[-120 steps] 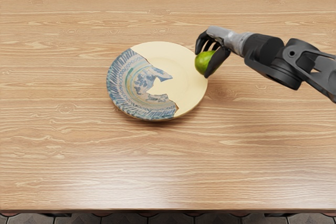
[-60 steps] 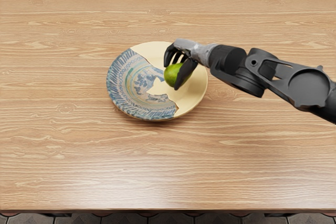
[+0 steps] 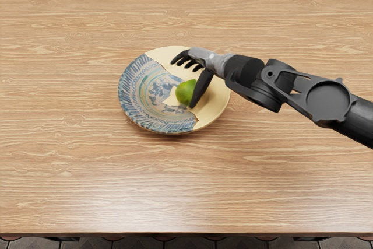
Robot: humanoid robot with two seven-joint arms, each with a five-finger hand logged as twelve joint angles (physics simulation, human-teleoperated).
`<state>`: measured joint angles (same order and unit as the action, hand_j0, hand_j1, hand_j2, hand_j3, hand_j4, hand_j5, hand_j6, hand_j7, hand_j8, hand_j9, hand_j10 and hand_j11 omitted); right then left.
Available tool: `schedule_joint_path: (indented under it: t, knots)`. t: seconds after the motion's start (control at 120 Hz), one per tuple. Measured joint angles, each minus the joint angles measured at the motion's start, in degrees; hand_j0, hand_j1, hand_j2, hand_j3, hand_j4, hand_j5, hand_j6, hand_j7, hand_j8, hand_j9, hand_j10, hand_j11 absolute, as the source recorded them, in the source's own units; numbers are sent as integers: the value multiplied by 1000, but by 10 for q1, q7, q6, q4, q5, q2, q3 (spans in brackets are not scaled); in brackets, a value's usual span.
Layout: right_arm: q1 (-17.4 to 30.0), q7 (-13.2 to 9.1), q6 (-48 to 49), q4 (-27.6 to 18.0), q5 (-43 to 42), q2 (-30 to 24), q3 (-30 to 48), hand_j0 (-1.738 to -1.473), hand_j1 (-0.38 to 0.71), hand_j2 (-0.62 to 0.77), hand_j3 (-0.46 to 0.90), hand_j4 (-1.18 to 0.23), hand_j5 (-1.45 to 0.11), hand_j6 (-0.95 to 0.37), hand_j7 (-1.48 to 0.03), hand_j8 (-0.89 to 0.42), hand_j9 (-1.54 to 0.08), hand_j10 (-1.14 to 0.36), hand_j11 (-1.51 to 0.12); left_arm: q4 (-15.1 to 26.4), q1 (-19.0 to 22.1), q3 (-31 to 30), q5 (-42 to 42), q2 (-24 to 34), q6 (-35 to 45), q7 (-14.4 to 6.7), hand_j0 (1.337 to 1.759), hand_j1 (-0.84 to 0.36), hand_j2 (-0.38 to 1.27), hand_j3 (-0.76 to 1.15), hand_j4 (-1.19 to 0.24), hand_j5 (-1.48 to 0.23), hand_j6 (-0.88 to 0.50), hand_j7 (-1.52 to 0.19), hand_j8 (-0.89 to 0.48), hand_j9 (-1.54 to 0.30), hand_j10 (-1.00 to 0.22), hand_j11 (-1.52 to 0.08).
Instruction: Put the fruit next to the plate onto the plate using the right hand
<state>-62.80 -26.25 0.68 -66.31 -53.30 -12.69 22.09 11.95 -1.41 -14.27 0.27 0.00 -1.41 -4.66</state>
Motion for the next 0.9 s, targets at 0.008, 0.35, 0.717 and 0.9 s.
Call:
schedule_joint_path:
  t: [0.008,0.35,0.717,0.9]
  knots:
    - [0,0,0,-1,3,-2,0,-1657,-153,123,0,-233,-360,-159,-324,-123,-351,-144,-349,0,0,0,0,0,0,0,1658,349,0,0,0,0,0,0,0,0,0,0]
    - [-1,4,82,-79,154,-161,37,-1658,-281,19,0,-71,-102,-58,-95,-51,-100,-54,-100,0,0,0,0,0,0,0,1658,349,0,0,0,0,0,0,0,0,0,0]
    - [1,51,263,-84,304,-304,46,-1658,-307,-1,0,-39,-51,-37,-50,-36,-50,-36,-50,0,0,0,0,0,0,0,1658,349,0,0,0,0,0,0,0,0,0,0]
    - [2,71,314,-80,344,-328,45,-1658,-311,-4,0,-35,-45,-35,-44,-34,-45,-33,-44,1,0,0,0,0,0,0,1658,349,0,0,0,0,0,0,0,0,0,0]
